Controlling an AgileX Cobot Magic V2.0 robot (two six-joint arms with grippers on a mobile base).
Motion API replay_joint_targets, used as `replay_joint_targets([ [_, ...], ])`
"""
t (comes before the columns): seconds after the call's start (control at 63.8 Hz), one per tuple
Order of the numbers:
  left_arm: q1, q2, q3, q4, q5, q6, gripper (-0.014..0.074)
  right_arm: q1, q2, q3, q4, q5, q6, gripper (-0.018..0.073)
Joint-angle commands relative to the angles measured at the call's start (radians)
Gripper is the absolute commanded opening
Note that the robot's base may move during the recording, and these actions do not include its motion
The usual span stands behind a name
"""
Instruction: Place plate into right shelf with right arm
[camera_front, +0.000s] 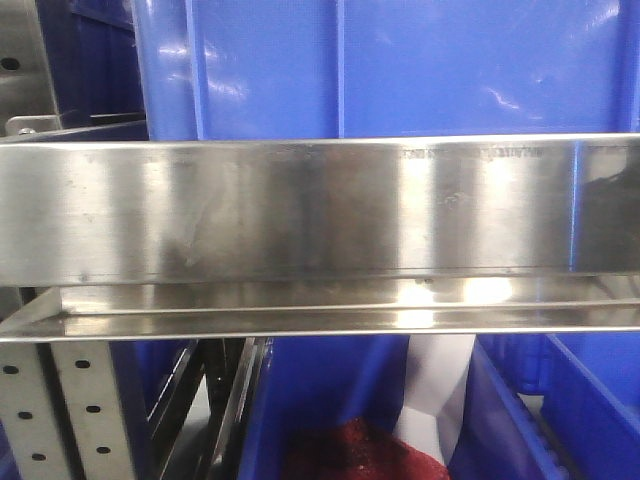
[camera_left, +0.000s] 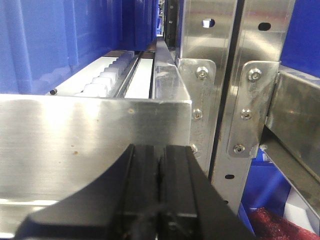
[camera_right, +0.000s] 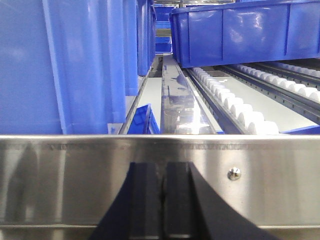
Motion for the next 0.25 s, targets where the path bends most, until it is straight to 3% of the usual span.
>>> replay_joint_targets([
  [0.0, -0.003, -0.007, 0.010, -0.006, -0.084, -0.003, -0.0047, -0.002, -0.014, -0.004, 0.000, -0.080, -0.002, 0.0055],
  [0.235, -0.003, -0.007, 0.010, -0.006, -0.084, -0.003, -0.0047, -0.002, -0.014, -0.004, 0.000, -0.080, -0.002, 0.0055],
])
